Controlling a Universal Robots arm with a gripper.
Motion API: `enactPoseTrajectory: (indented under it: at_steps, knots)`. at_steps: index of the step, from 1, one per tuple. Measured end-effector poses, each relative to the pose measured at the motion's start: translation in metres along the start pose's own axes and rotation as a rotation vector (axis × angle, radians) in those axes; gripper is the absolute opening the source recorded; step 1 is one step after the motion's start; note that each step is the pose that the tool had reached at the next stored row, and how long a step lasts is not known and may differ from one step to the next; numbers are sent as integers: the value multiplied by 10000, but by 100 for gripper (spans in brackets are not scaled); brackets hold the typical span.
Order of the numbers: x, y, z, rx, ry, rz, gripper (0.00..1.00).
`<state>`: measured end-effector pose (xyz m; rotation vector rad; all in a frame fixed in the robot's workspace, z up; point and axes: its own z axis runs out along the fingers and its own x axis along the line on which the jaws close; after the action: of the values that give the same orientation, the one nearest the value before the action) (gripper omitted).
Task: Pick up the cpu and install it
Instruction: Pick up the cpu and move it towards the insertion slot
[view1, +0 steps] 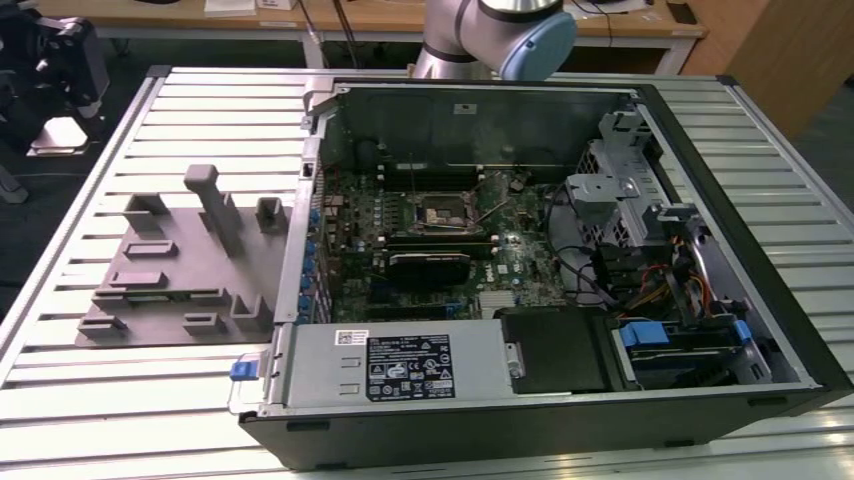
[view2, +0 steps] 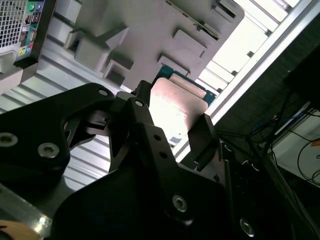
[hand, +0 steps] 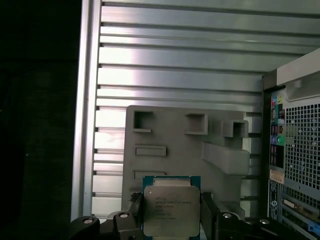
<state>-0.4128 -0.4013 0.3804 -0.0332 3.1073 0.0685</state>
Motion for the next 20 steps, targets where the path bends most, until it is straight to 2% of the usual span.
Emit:
enactPoseTrajectory:
  at_steps: [10, 20]
  knots:
    - [-220, -5, 7, 0, 0, 1, 54]
    - [-517, -11, 17, 0, 0, 1, 54]
